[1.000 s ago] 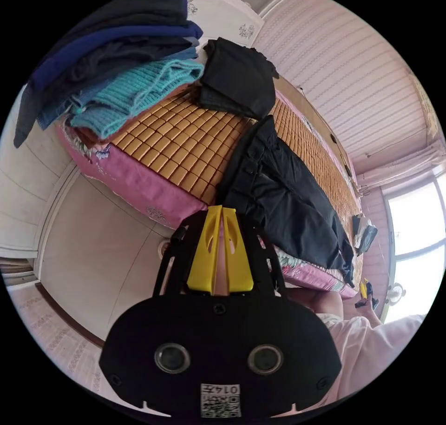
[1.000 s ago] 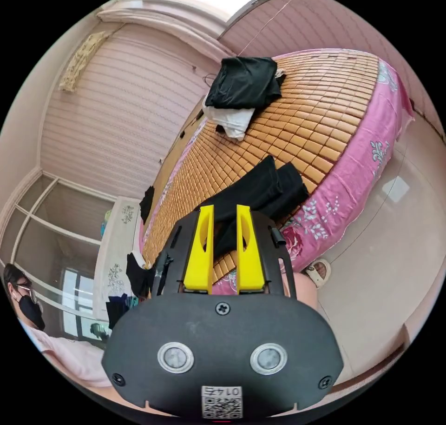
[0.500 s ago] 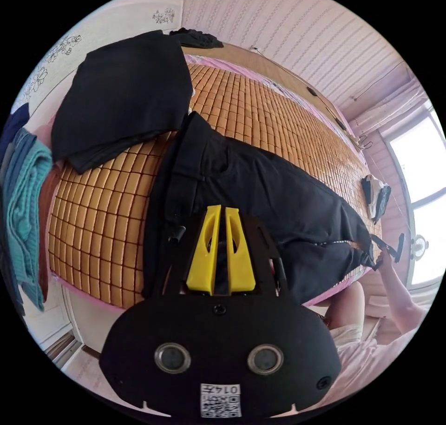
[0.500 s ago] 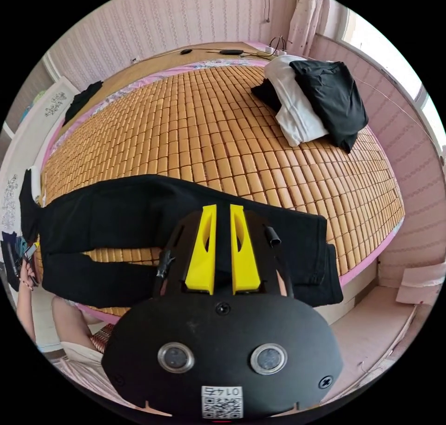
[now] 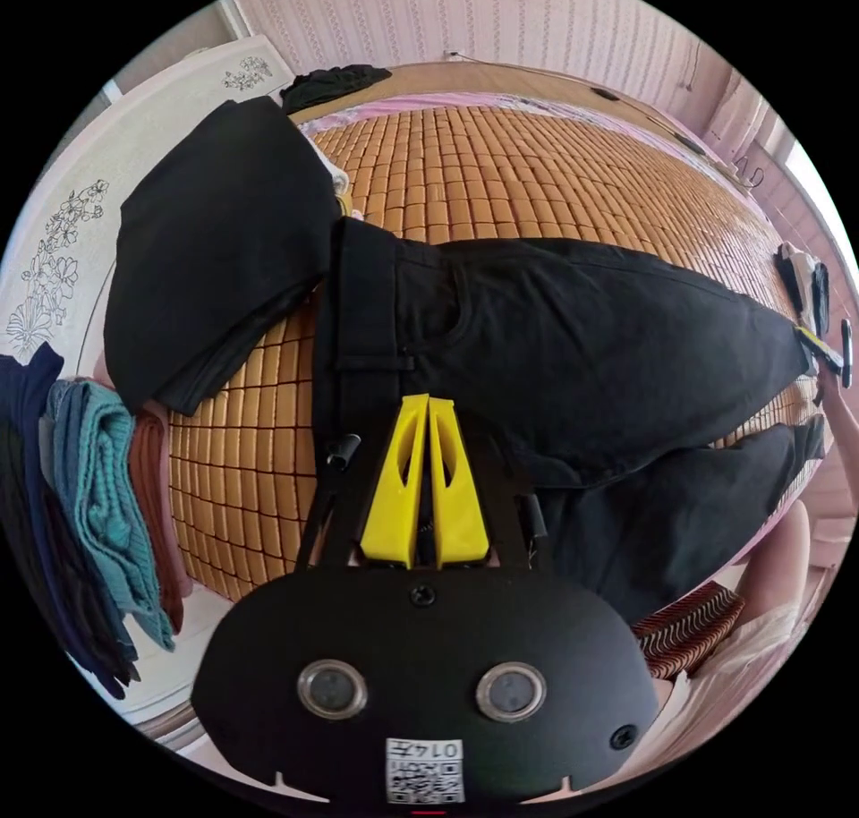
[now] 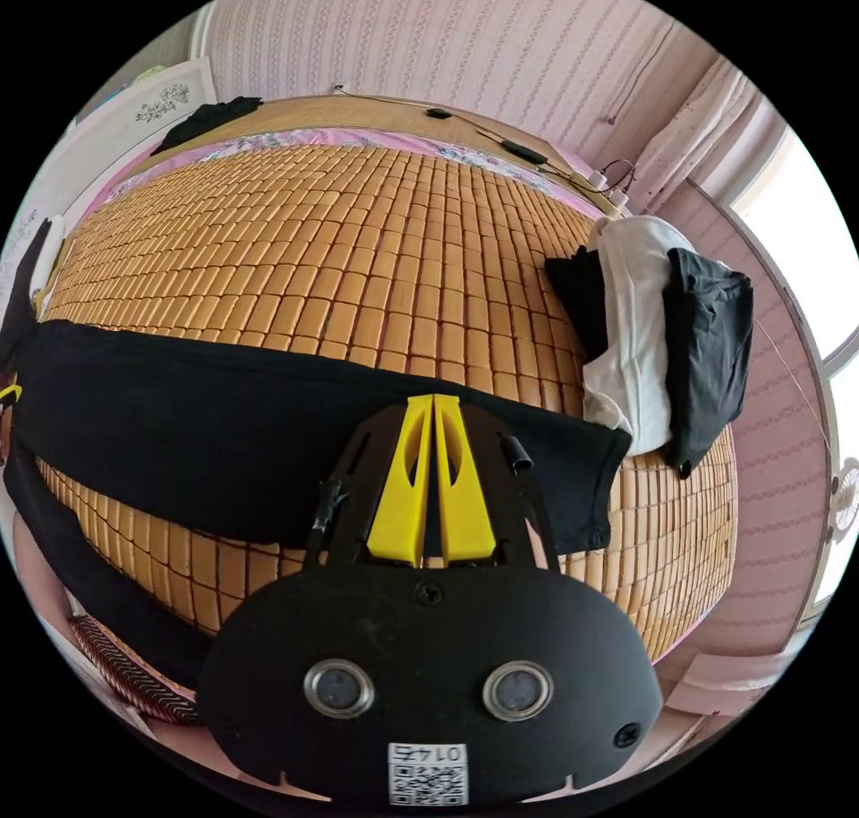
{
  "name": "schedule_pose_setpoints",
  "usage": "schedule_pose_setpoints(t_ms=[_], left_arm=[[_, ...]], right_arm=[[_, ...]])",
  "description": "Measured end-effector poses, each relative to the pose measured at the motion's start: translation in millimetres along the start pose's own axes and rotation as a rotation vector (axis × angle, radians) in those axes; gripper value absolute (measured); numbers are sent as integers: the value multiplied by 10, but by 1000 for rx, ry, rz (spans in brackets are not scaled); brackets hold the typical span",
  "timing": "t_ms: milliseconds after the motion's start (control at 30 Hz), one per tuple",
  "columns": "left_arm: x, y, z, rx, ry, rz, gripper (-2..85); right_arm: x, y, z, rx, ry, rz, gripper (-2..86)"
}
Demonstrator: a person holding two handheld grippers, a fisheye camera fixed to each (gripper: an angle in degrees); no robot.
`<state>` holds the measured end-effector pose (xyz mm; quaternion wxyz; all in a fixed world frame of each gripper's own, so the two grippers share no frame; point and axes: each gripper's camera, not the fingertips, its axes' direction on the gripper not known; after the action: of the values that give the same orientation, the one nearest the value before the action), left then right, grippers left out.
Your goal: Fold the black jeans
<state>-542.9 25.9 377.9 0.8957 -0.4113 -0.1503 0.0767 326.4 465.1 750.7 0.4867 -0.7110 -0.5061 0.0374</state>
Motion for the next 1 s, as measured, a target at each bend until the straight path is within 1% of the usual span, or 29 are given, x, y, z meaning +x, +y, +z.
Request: schedule_pose_setpoints(t_ms=[67, 167, 200, 300, 333, 367, 433, 500, 533, 567, 667, 767, 833, 900, 967, 1000], left_arm=[[-14, -58, -18, -5, 45, -45, -10], [121, -175, -35, -28, -48, 20, -10], [133, -194, -35, -30, -53, 18, -10], [115, -266, -49, -24, 5, -43, -10], [138, -295, -57, -28, 13, -46, -10], [190, -324, -66, -33, -1, -29, -10], [278, -377, -77, -47, -32, 7, -10], [337, -420, -86, -53, -39, 15, -10], [358, -435, -92, -47, -31, 5, -10], [371, -445, -99, -36, -17, -14, -10], [428, -480, -110, -18, -2, -48, -10], [536, -541, -116, -17, -26, -34, -10], [574, -572, -122, -12, -18, -37, -10], [582, -594, -143, -4, 20, -57, -10], [630, -601, -262, 37, 69, -66, -9], [661, -593, -310, 59, 84, -52, -9]], right_arm=[[-14, -188, 67, -11, -46, -17, -3], [-94, -326, 114, 8, -59, -40, -4], [-109, -341, 119, 16, -63, -40, -4], [-118, -385, 131, 5, -84, -12, -5], [-75, -379, 106, -30, -58, 44, -6], [-11, -320, 49, -32, 45, 140, -7], [79, -132, -57, 46, 164, 263, -7], [159, 9, 8, 31, 142, 265, -7], [231, 58, 141, -58, 92, 258, -7], [289, 115, 116, 1, 79, 263, -7], [459, 147, 232, -35, 48, 264, -6], [570, 178, 327, -42, -1, 227, -6], [651, 225, 323, -73, -25, 248, -7], [708, 382, 179, -29, -21, 298, -7], [712, 797, -136, 83, -45, 280, -4], [719, 929, -209, 96, -47, 278, -2]])
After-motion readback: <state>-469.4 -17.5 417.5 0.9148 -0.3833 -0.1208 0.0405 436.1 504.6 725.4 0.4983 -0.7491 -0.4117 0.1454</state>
